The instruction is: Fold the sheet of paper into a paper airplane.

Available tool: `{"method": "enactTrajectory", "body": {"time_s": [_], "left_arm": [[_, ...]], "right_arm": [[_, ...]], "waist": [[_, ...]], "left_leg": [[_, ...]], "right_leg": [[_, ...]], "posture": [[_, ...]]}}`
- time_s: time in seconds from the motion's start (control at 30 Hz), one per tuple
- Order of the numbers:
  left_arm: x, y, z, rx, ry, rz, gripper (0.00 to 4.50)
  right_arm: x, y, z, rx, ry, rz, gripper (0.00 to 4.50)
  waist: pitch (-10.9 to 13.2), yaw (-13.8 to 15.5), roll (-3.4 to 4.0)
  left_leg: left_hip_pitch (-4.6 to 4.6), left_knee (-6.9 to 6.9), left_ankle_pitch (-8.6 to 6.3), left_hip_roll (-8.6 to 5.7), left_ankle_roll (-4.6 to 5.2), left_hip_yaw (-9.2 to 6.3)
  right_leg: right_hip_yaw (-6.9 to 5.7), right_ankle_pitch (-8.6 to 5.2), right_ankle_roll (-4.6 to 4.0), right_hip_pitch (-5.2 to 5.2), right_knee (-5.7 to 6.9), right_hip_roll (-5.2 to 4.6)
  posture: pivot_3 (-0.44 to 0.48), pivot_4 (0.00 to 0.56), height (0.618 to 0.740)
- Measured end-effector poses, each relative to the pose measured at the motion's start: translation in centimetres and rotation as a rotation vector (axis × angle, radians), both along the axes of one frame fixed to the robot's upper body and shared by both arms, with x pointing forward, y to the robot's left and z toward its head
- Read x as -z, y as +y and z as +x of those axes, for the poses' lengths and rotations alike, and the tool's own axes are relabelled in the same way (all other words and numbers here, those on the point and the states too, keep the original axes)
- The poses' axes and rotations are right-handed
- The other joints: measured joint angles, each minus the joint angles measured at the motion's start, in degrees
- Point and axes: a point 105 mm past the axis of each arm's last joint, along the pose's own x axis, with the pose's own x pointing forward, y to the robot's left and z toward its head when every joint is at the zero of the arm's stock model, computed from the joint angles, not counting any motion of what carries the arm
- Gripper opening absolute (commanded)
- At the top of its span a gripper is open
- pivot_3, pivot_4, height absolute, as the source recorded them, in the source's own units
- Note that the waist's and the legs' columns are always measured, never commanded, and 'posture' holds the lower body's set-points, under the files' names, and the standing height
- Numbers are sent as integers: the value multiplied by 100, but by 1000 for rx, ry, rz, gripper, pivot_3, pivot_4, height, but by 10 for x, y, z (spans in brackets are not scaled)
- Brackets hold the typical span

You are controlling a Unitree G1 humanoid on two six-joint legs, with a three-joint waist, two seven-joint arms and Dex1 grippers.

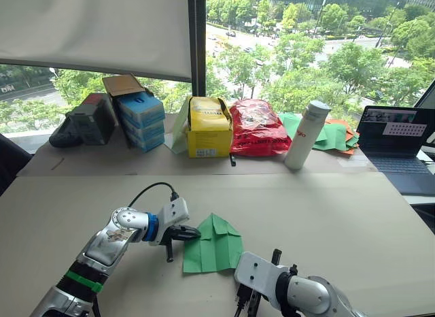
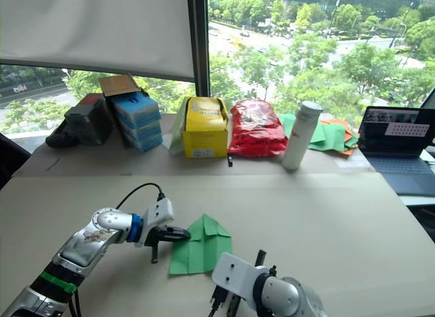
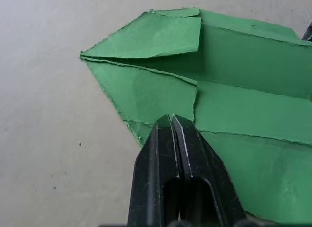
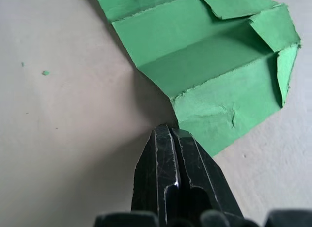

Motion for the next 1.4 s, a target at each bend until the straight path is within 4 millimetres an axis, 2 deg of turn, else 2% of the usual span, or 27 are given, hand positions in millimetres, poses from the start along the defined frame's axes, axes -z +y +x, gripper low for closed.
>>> {"method": "enactTrajectory", "body": {"time_s": [0.3, 0.5, 0.7, 0.9, 1.17, 1.4], "left_arm": [[-2, -3, 6, 15, -11, 15, 66], [-2, -2, 7, 25, -12, 17, 66], [-3, -3, 8, 30, -16, 23, 66], [-3, -5, 10, 30, -18, 18, 66], [-3, -16, 15, 49, -40, 9, 66], [-1, -29, 19, 75, -62, -10, 66]], "right_arm": [[-1, -16, 14, 385, 7, 218, 0], [1, -14, 21, 498, 19, 348, 0], [2, -3, 35, 483, 35, 535, 0], [1, 10, 55, 372, 22, 620, 0], [-15, 32, 63, 161, -2, 639, 0], [-18, 38, 68, 76, -1, 604, 0]], "waist": [[-1, -24, -1], [0, -96, 0], [0, -130, 0], [4, -160, 5], [5, -148, 6], [5, -97, 6]], "left_leg": [[-5, 0, 1, 0, -1, 1], [-3, -1, 3, 3, -6, 0], [1, -5, 2, 5, -5, 0], [-4, -6, 2, 3, -4, 1], [-8, -4, 1, 0, -2, 2], [-8, -2, -1, -3, 3, 3]], "right_leg": [[3, 0, 2, -6, 1, 4], [6, -2, 2, -7, 3, 10], [15, -2, 1, -11, 6, 14], [17, -1, 0, -16, 8, 13], [17, -1, 0, -16, 8, 14], [15, -1, 1, -13, 8, 11]], "posture": [[0, 150, 740], [0, 150, 740], [0, 150, 740], [0, 150, 740], [0, 150, 740], [0, 150, 740]]}}
